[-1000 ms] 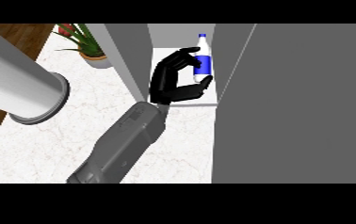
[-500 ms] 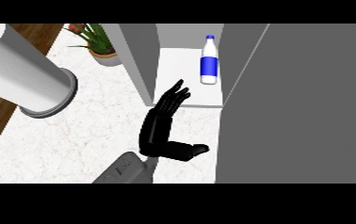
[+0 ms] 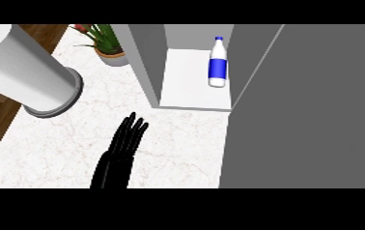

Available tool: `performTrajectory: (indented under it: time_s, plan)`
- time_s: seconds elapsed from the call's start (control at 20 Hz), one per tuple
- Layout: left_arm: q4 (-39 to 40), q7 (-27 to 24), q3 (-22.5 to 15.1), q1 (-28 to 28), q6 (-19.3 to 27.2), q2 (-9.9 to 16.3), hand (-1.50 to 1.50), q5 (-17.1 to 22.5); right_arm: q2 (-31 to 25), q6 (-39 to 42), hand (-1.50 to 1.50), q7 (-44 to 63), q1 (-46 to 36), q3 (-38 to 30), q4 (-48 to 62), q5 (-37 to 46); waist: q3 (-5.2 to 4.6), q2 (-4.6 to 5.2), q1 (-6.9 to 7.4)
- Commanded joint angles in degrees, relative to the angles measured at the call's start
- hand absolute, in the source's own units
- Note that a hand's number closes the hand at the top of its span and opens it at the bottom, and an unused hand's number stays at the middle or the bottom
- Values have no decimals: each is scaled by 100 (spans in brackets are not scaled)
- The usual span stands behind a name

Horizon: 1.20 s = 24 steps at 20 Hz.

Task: Pick up the bottled water, place it into the cabinet and close the cabinet

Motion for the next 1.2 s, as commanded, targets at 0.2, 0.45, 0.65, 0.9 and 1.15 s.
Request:
performTrajectory:
  time_s: [0.2, 0.45, 0.65, 0.9, 1.15]
  plan:
    - [-813, -618, 313, 1168, -698, 1189, -150, 84, -912, 296, 150, 622, -666, 94, -1049, 1064, -27, 23, 155]
    - [-1047, -843, 732, 1576, -1164, 1815, -150, 295, -755, 102, 150, 1067, -1252, 752, -1100, 1071, -27, 66, 112]
    - [-1273, -1045, 957, 1996, -1570, 2272, -150, 442, -694, -20, 150, 1607, -1509, 1272, -1041, 893, -40, 83, 218]
    - [-1194, -1198, 1249, 2170, -2141, 2755, -150, 554, -630, 3, 150, 2349, -2261, 1456, -896, 411, -46, 183, 394]
    - [-1169, -1255, 1370, 2272, -2471, 2984, -150, 627, -579, 244, 150, 2608, -3465, 1460, -544, 387, -59, 202, 633]
